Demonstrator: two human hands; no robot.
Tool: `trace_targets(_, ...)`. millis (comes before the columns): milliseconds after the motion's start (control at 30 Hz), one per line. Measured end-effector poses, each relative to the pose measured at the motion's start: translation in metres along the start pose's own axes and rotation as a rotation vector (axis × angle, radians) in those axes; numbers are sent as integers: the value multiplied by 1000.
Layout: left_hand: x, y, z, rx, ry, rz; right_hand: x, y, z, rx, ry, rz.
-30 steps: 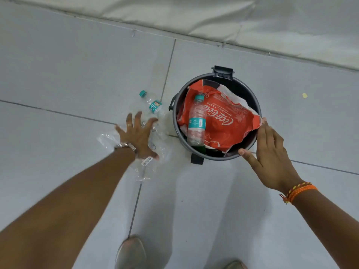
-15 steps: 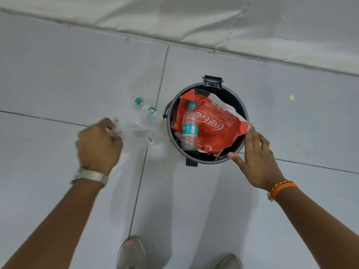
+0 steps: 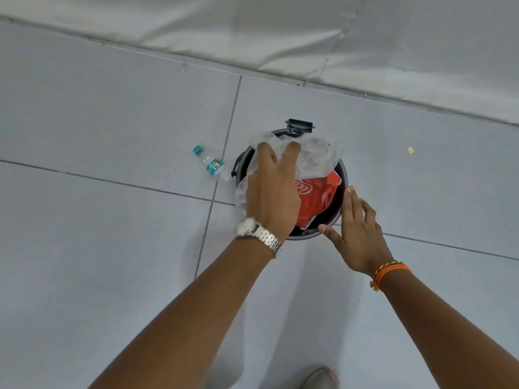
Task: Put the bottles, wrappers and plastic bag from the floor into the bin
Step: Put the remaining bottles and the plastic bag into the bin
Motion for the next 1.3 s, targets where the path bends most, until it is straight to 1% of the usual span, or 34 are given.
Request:
trace_targets(133, 31, -75, 12, 282, 78, 156, -1, -3, 1, 0, -9, 5)
trace_targets(233, 55, -112, 18, 469, 155, 194, -2, -3, 2, -9, -2, 6)
trace_targets(367, 81, -144, 18, 760, 271, 190, -4, -6, 3, -7, 9, -5)
trace_targets(433, 80, -149, 17, 897, 262, 206, -6, -6, 2, -8, 4, -6)
trace_targets(467, 76, -147, 21, 950, 225, 191, -6, -7, 3, -9, 6, 0)
trace_targets(500, 70, -140, 27, 964, 182, 124, -6, -7, 3, -7, 9, 4)
trace_targets(533, 65, -127, 36, 895, 132, 10, -6, -7, 3, -6, 11, 1)
trace_targets(567, 64, -107, 49, 737, 107, -124, -6, -7, 3, -3, 10, -4)
trace_targets(600, 73, -80, 62, 514, 131, -259, -6, -8, 3, 3, 7, -9)
trace_targets(633, 94, -50, 72, 260, 188, -362, -6, -8, 3, 7, 4, -13)
trace_targets(667, 122, -25, 76, 39, 262, -393, -6, -9, 3, 9, 1, -15)
trace_targets(700, 153, -12, 79, -88, 346, -369, -7, -9, 3, 6, -4, -15)
trace_targets(733, 182, -9, 81, -101, 431, -307, -7, -8, 3, 0, -4, -12)
trace_targets(767, 208, -18, 84, -9, 498, -201, -7, -8, 3, -5, -3, -7)
trace_targets(800, 227, -35, 88, 145, 498, -47, -7, -9, 4, -8, 1, -2)
trace_targets(833, 238, -53, 90, 305, 412, 144, -7, -9, 3, -11, 3, 3)
trace_targets(900, 244, -91, 87, 545, 81, 522, -8, -10, 3, -26, 10, 4)
trace_targets(933, 246, -108, 84, 623, -79, 674, -7, -10, 3, -34, 13, 3)
trace_targets(1000, 250, -131, 85, 684, -278, 868, -6, -10, 3, -46, 18, 2)
trace_targets(1067, 248, -142, 88, 688, -377, 995, -5, -10, 4, -55, 24, -4)
trace_targets(1133, 244, -151, 91, 666, -435, 1077, -6, -10, 3, -53, 22, -8)
trace_targets(1200, 244, -153, 92, 661, -423, 1101, -6, -10, 2, -53, 21, -5)
trace_targets(1300, 249, -137, 90, 634, -289, 1019, -7, -10, 3, -53, 18, -4)
Point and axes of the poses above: each hand's wrist, its own z-axis towards the middle knuckle, its own y-axis out of the back of the hand, x = y × z, the point moved 8 cm from there along z, towards the middle knuckle, and after that the axes turned 2 degrees about y, right-handed, at the moved point
